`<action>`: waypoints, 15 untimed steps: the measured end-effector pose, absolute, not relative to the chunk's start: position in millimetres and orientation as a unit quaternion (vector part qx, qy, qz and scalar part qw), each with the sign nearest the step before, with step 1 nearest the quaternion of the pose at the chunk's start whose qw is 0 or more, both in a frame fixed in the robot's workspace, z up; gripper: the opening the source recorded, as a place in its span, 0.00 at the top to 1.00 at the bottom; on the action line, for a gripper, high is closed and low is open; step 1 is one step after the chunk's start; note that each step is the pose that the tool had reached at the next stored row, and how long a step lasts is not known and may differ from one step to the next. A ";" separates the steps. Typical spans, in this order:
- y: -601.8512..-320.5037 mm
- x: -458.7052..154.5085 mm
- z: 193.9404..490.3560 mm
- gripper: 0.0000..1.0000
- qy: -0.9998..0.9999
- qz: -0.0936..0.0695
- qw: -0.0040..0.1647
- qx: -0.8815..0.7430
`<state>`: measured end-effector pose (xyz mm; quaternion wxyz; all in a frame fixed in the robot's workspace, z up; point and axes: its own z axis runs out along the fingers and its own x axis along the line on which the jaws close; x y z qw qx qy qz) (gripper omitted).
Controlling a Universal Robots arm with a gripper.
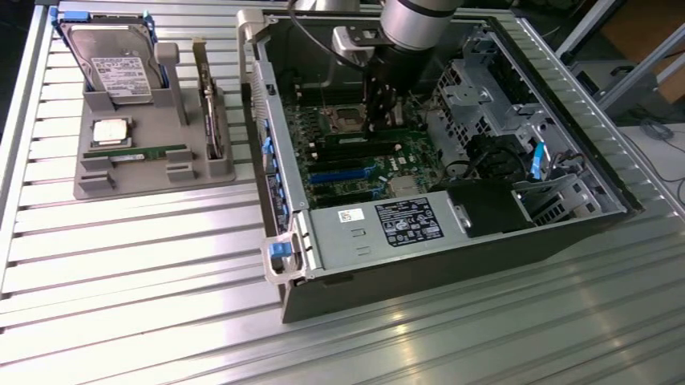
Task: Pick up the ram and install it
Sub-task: 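Insert the ram into the slot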
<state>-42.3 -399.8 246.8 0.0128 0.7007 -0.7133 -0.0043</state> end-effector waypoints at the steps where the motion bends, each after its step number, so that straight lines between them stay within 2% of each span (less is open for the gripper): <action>1: -400.0 -43.3 246.4 0.88 -0.713 -0.004 0.013 0.701; 15: -402.2 -46.0 239.5 0.88 -0.710 0.000 0.017 0.704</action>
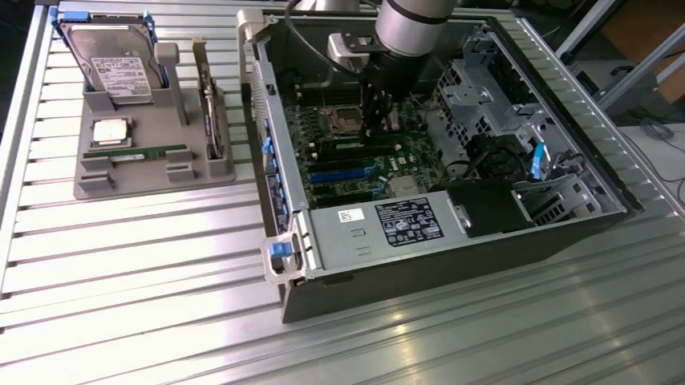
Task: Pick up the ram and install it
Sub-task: 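Insert the ram into the slot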
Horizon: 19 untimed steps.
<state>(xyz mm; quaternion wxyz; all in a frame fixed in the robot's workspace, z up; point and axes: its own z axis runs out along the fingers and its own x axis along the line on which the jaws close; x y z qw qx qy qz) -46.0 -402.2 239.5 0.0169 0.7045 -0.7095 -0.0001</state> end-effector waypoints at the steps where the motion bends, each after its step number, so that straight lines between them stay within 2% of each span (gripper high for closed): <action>1: -402.3 -45.9 239.3 0.88 -0.709 0.000 0.017 0.705; 19: -403.6 -46.3 235.8 0.88 -0.708 0.000 0.017 0.706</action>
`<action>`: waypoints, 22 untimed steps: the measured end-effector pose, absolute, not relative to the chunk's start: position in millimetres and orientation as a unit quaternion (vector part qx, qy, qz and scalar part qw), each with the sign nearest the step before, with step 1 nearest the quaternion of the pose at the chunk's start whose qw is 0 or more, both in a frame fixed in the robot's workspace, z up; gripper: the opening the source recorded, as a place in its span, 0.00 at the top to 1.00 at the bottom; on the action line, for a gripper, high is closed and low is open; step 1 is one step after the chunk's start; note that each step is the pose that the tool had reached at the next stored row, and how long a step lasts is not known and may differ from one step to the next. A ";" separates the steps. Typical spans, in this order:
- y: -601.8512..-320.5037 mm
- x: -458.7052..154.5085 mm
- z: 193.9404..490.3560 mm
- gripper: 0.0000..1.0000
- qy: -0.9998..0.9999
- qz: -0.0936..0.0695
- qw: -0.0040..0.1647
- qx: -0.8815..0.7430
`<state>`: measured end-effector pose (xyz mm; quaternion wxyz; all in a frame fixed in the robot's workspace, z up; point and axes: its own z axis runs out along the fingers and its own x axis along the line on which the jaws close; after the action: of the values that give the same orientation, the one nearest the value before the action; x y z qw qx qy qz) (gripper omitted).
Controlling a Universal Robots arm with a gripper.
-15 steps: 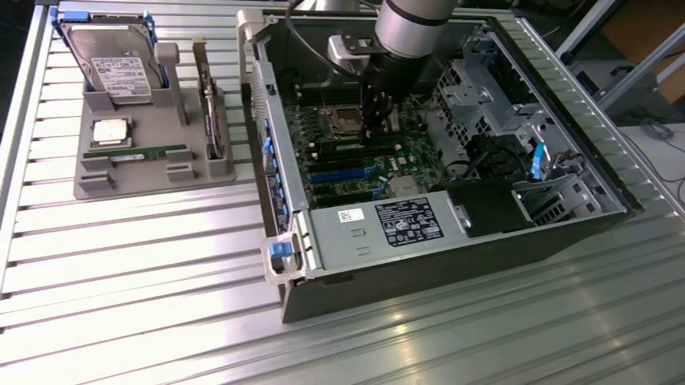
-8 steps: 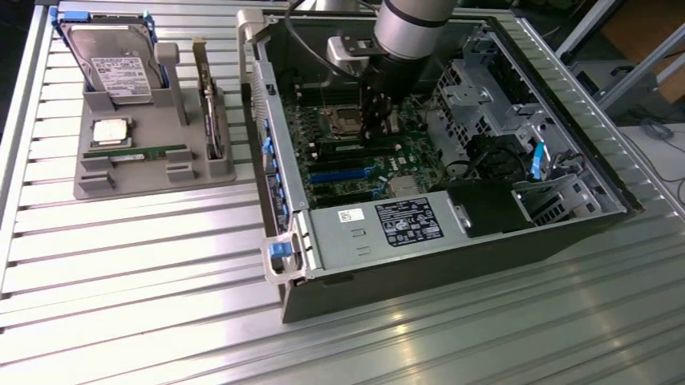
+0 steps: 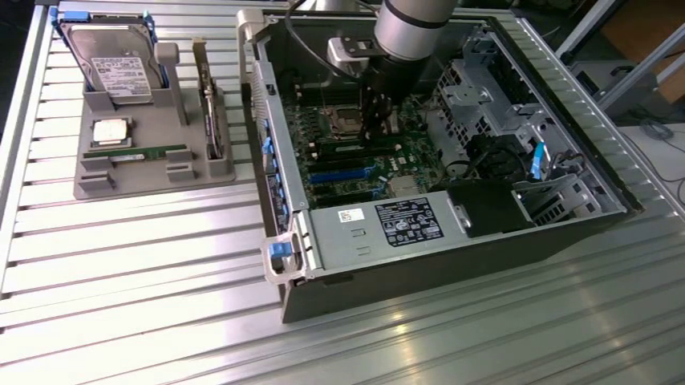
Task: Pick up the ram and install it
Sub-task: 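Insert the ram into the slot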
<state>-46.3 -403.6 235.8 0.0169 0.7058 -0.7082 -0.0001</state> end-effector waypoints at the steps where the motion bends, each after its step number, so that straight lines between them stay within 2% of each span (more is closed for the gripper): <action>1: -403.6 -46.3 235.6 0.88 -0.708 0.000 0.017 0.706; 13: -403.6 -46.2 233.7 0.87 -0.708 0.000 0.017 0.706; 15: -403.5 -46.2 233.7 0.74 -0.708 0.000 0.017 0.706; 18: -403.2 -46.2 246.5 0.74 -0.708 0.003 0.020 0.706; 19: -401.8 -46.2 250.2 0.76 -0.708 0.003 0.020 0.706; 21: -401.6 -33.8 249.3 0.89 -0.708 0.001 0.021 0.706; 22: -401.6 -24.5 248.3 0.89 -0.708 0.000 0.023 0.706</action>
<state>-24.5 -401.6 248.3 0.0228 0.7057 -0.7081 -0.0002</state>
